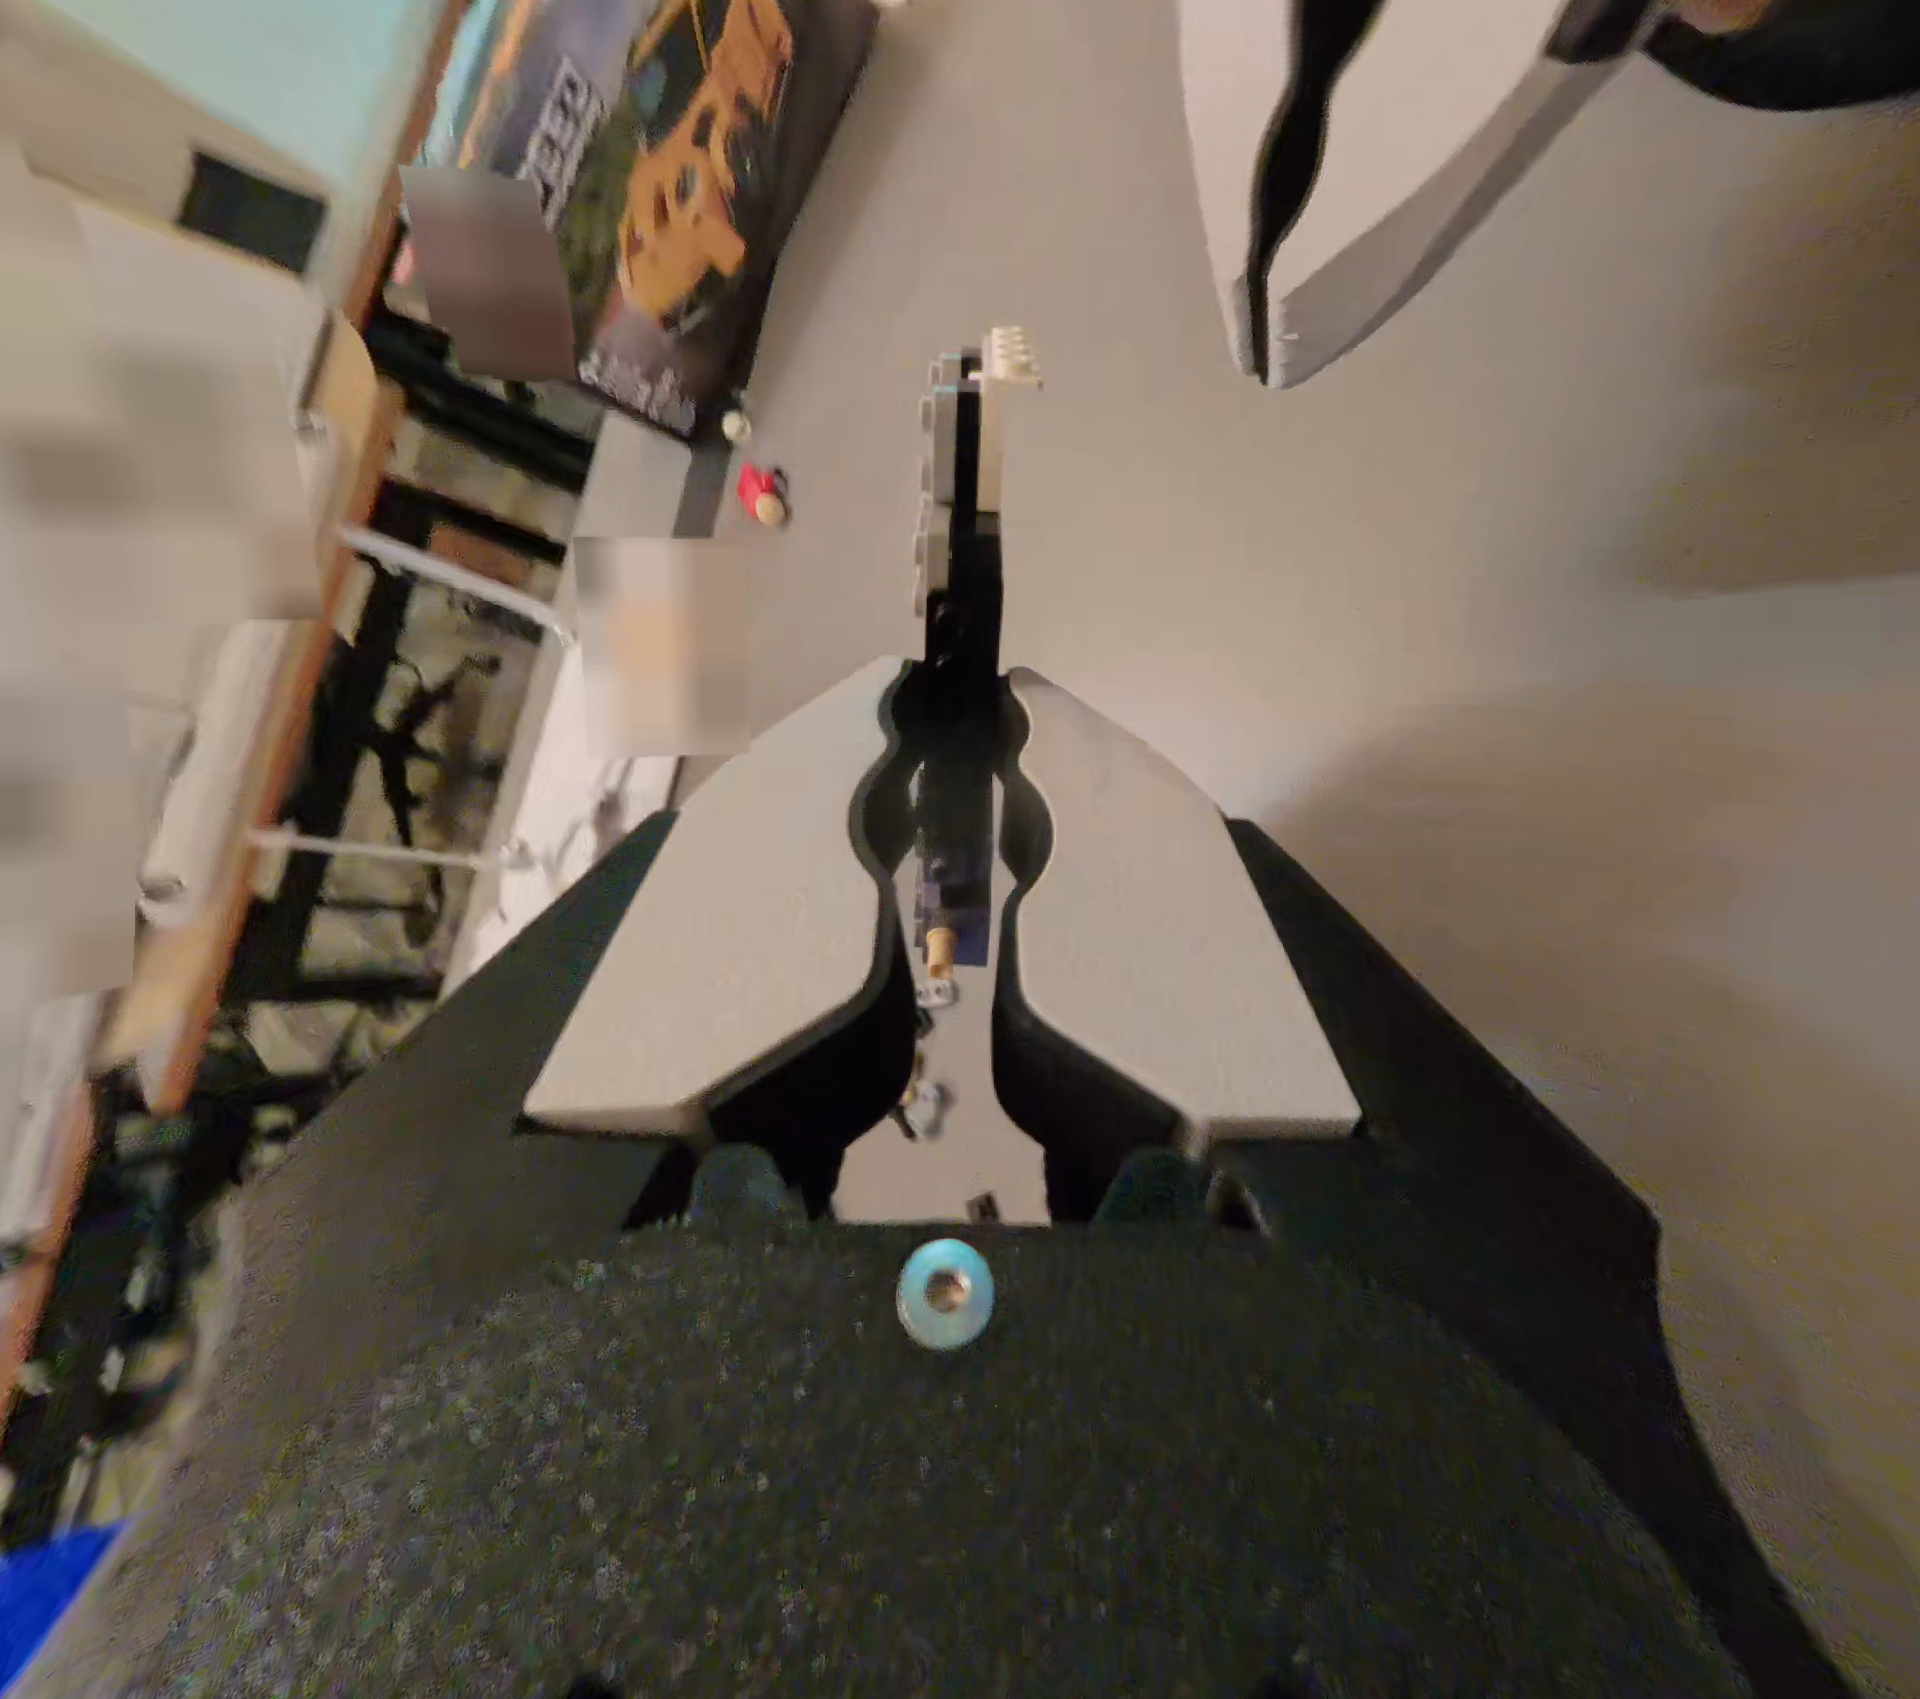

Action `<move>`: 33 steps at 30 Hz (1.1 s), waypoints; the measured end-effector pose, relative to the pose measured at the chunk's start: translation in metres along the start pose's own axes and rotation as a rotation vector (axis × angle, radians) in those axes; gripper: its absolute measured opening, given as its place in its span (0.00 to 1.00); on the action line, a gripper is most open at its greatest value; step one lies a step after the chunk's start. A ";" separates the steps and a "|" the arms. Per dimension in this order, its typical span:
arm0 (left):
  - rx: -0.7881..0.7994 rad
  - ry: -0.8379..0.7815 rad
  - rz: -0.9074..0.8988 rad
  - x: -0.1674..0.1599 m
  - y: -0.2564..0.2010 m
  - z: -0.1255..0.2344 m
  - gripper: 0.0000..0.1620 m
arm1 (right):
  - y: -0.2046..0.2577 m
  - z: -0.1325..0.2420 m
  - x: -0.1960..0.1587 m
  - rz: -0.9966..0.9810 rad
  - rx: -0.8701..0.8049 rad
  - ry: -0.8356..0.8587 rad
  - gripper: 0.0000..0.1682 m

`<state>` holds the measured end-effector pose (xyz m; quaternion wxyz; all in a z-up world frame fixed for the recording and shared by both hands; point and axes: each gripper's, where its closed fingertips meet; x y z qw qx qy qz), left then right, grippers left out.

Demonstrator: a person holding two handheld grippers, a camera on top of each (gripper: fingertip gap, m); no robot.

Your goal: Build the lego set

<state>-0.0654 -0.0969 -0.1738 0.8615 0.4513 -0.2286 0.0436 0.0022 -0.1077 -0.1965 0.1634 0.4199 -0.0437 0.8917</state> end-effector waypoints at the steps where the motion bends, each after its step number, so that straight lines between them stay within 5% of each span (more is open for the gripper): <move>1: -0.011 0.026 0.039 -0.003 -0.001 -0.001 0.07 | -0.002 -0.002 0.000 -0.006 -0.020 -0.001 0.00; 24: -0.379 0.455 0.278 -0.013 -0.012 -0.004 0.08 | -0.039 -0.019 -0.005 0.001 -0.305 -0.013 0.00; 33: -0.357 0.561 0.268 -0.018 -0.007 -0.005 0.08 | -0.048 -0.026 -0.011 0.053 -0.380 0.011 0.00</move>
Point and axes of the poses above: each gripper's, where its closed fingertips meet, z back along the fingers, x out of its top, y = z × x across the jaws, and after that the axes turned 13 degrees about -z, right-handed
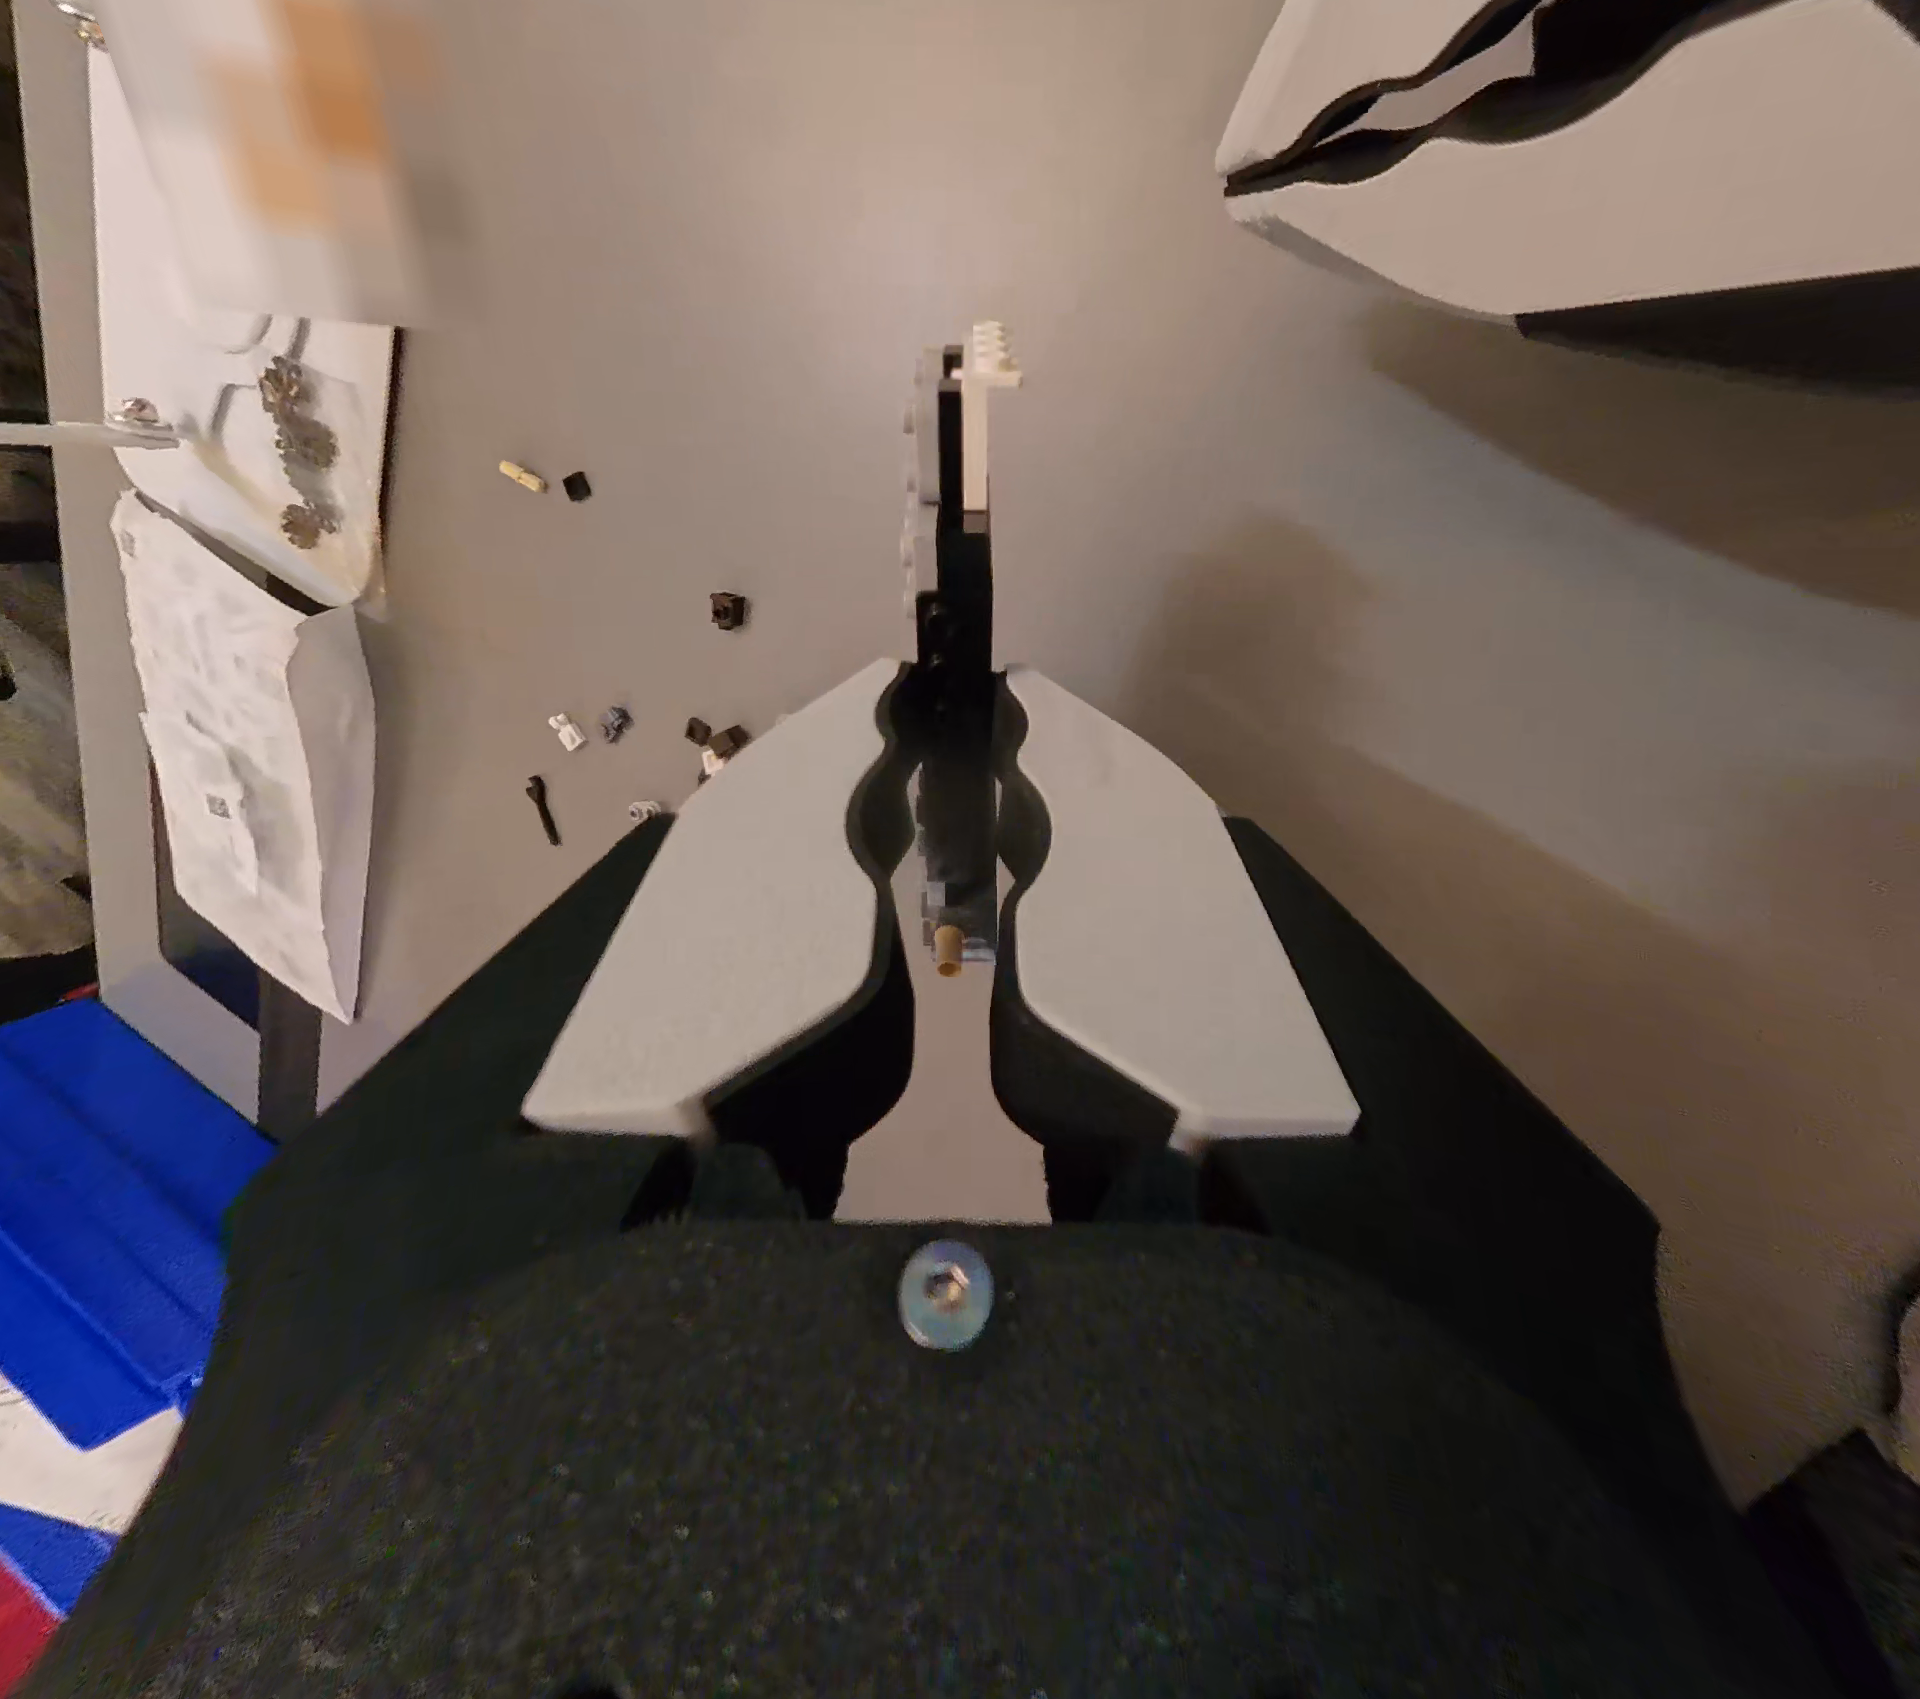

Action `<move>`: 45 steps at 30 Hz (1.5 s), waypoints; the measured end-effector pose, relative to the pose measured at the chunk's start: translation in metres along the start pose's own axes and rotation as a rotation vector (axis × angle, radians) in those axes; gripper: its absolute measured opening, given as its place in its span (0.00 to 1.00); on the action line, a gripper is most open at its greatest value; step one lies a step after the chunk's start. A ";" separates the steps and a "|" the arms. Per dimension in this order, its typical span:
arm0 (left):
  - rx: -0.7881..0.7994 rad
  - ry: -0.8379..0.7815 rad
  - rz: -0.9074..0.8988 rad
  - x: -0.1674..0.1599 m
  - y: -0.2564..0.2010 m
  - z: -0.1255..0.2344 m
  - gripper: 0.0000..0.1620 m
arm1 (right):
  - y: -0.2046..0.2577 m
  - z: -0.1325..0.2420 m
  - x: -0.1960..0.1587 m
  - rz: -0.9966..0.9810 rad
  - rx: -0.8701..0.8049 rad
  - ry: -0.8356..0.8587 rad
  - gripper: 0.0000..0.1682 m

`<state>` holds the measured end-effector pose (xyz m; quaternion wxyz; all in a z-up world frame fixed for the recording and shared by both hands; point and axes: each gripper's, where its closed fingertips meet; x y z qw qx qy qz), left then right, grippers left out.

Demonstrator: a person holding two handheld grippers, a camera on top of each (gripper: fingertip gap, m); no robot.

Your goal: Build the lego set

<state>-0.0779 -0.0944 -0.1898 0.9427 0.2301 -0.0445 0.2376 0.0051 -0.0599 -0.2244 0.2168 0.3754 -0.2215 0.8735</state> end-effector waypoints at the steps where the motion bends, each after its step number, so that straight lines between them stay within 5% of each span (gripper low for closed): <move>1: 0.007 0.006 0.001 0.000 0.001 0.000 0.08 | 0.000 -0.001 0.000 0.003 -0.003 0.000 0.00; 11: 0.041 0.014 0.006 -0.002 0.009 -0.005 0.07 | 0.002 -0.001 0.001 0.009 0.010 -0.010 0.00; 16: 0.118 -0.022 -0.016 -0.002 0.018 -0.007 0.07 | 0.015 0.019 0.018 0.021 0.218 -0.163 0.00; 21: 0.187 -0.037 -0.070 -0.008 0.020 -0.011 0.07 | 0.003 0.045 0.030 0.082 0.508 -0.278 0.22; 28: 0.225 -0.121 -0.158 0.011 0.006 -0.012 0.07 | 0.010 0.030 0.066 0.348 0.576 -0.410 0.36; 35: 0.248 -0.152 -0.212 0.014 0.002 -0.010 0.07 | 0.041 0.011 0.066 0.519 0.582 -0.463 0.08; 39: 0.279 -0.217 -0.269 0.018 0.004 -0.009 0.09 | 0.038 0.012 0.065 0.491 0.577 -0.501 0.08; 42: 0.282 -0.407 -0.315 0.029 0.002 0.002 0.33 | 0.027 0.017 0.062 0.403 0.594 -0.538 0.08; 45: 0.191 -0.670 -0.175 0.034 0.004 0.019 0.32 | 0.017 0.032 0.063 0.270 0.647 -0.618 0.08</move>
Point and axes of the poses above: each gripper's, where its closed fingertips meet, z back along the fingers, x out of its top, y = z × x across the jaws, and after that the axes turned 13 degrees about -z, right-handed
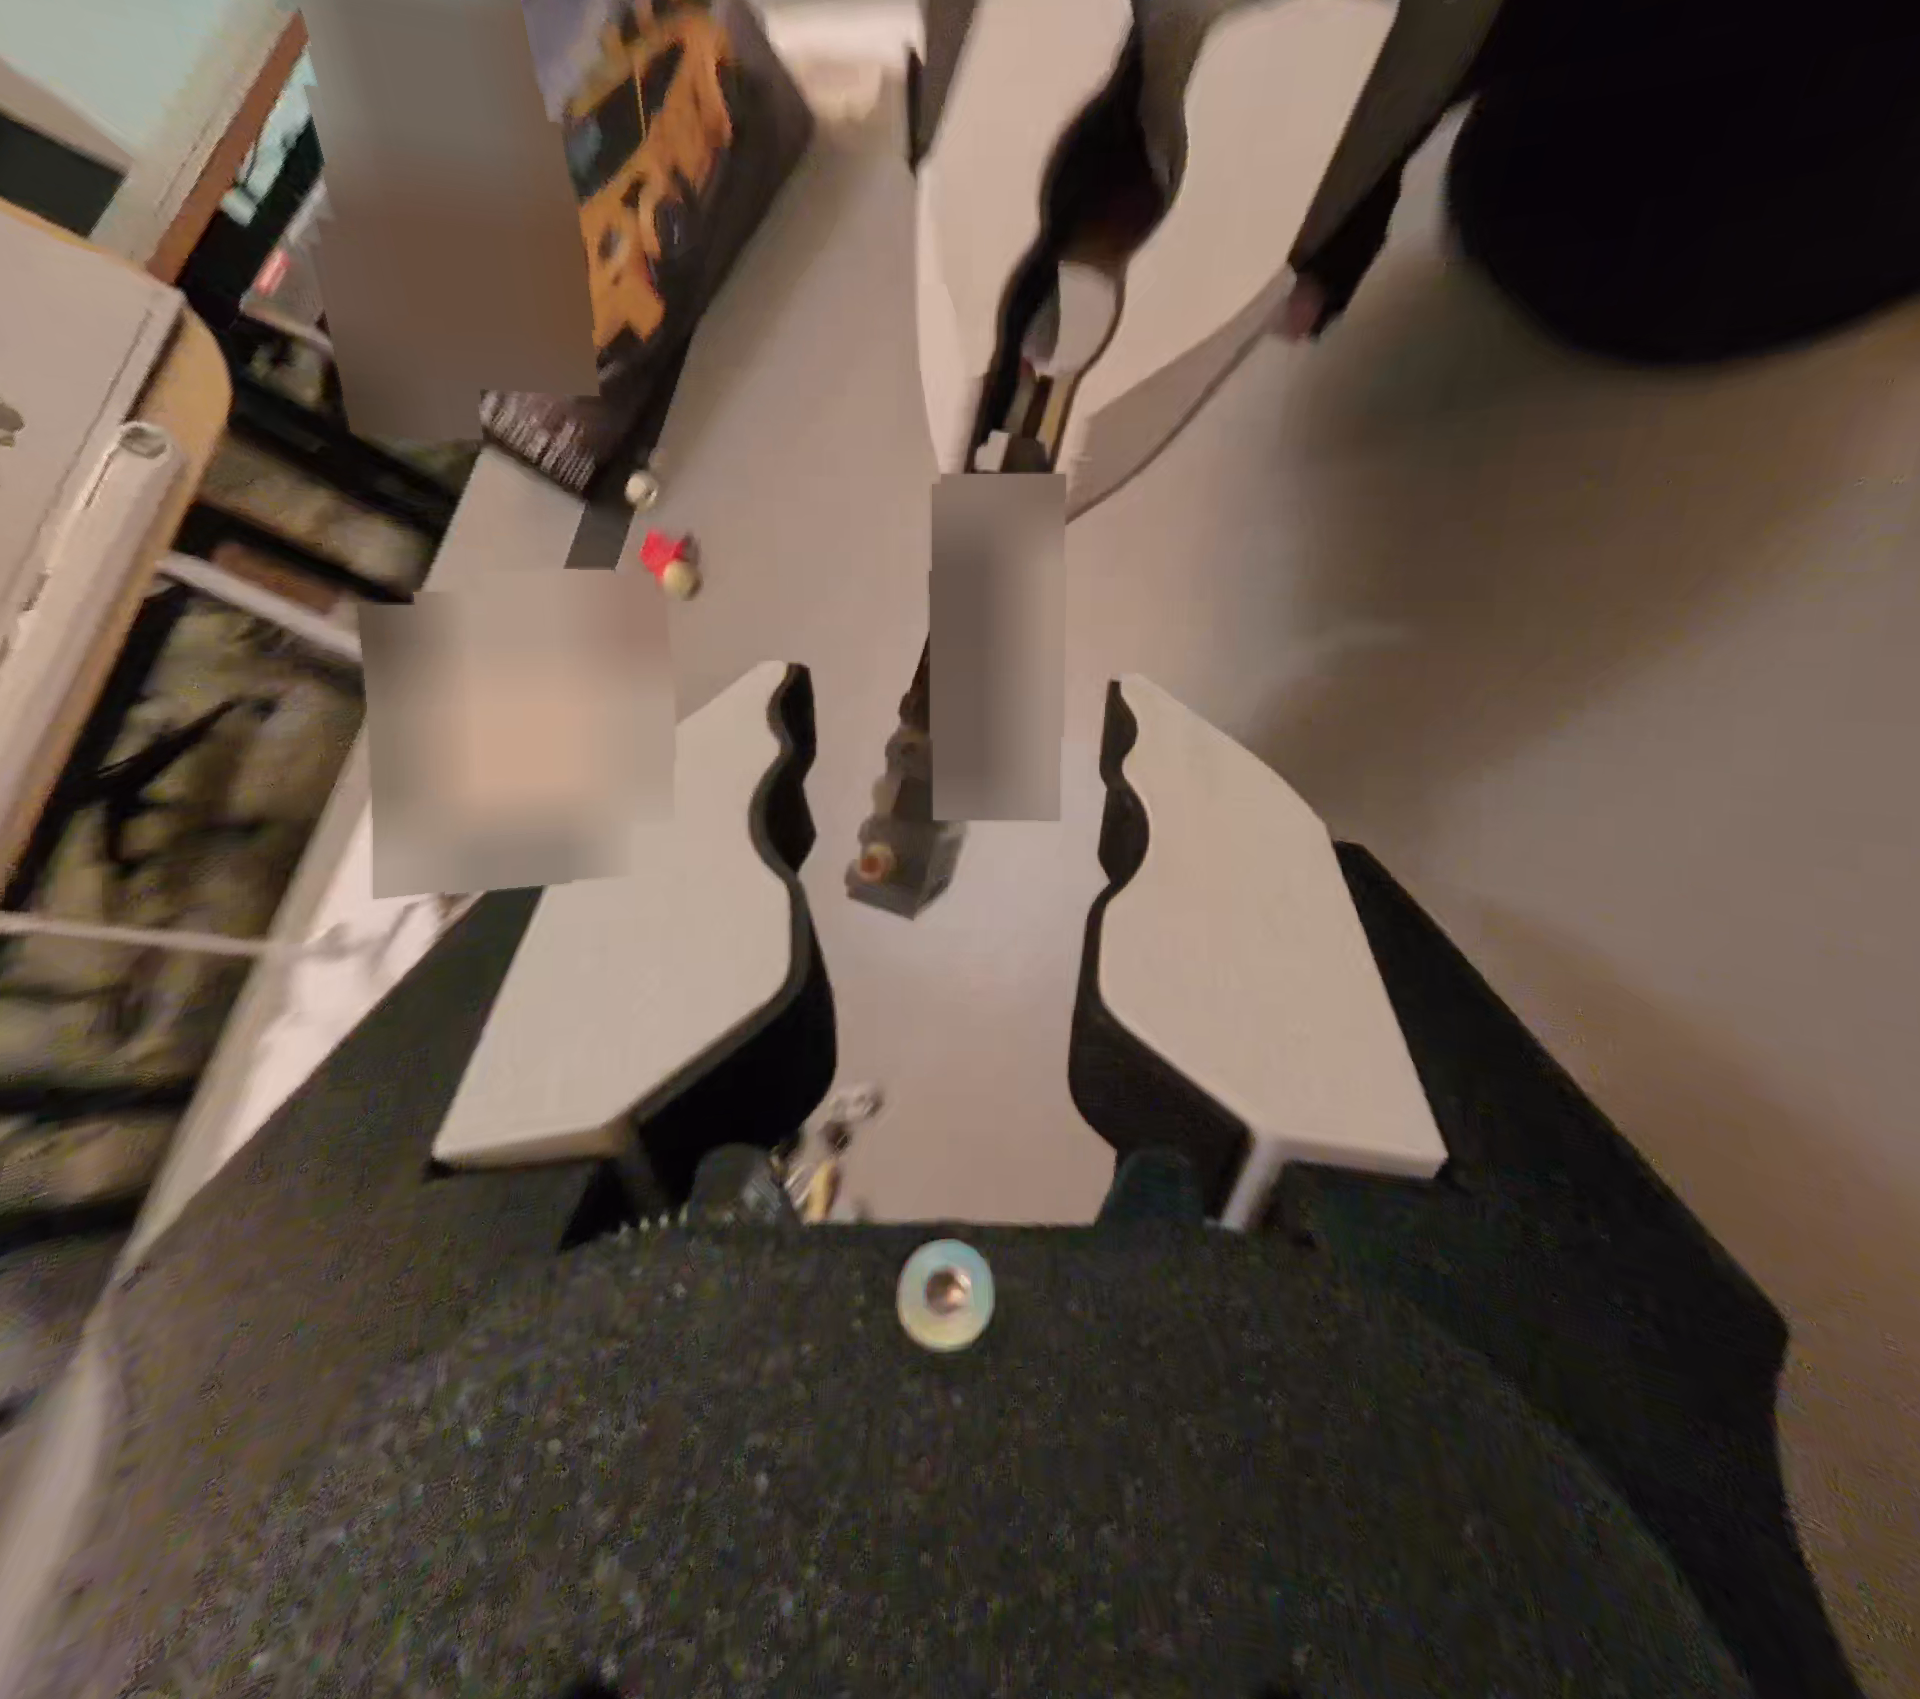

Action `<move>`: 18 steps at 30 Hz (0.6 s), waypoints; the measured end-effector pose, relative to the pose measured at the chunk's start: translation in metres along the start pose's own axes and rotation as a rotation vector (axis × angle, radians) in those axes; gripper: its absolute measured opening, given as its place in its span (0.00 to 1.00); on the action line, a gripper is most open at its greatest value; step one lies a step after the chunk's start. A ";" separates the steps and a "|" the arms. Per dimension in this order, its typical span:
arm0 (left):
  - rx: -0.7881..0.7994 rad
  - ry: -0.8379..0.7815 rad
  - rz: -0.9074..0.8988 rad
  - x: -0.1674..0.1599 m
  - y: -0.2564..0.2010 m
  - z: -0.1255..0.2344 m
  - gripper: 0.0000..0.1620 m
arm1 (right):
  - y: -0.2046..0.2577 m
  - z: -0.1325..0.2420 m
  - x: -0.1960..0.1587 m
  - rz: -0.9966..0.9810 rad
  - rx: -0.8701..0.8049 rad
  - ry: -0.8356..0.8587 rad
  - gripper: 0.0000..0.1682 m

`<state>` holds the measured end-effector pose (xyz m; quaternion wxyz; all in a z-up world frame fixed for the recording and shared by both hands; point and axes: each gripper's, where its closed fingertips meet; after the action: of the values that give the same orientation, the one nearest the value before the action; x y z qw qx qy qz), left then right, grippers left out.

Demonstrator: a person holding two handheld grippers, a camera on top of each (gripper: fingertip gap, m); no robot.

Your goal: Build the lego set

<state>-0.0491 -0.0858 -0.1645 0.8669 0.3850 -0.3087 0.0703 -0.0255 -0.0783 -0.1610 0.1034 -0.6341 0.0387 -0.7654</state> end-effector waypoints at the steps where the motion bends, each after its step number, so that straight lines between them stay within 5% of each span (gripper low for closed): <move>1: -0.010 -0.096 0.054 0.006 0.002 0.005 0.31 | 0.001 0.005 0.004 -0.036 0.003 -0.044 0.07; 6: -0.016 -0.374 0.184 0.023 0.007 0.018 0.20 | 0.009 0.016 0.025 -0.139 0.045 -0.192 0.08; 18: -0.025 -0.369 0.127 0.015 0.001 0.015 0.12 | 0.011 0.026 0.032 -0.177 0.084 -0.184 0.08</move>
<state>-0.0449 -0.0980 -0.1475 0.7940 0.3605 -0.4871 0.0492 -0.0047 -0.0933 -0.1276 0.0651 -0.6975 -0.0590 -0.7111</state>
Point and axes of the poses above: each gripper's, where its closed fingertips meet, z back along the fingers, x out of its top, y = z × x across the jaws, and after that the axes turned 13 degrees about -z, right-handed
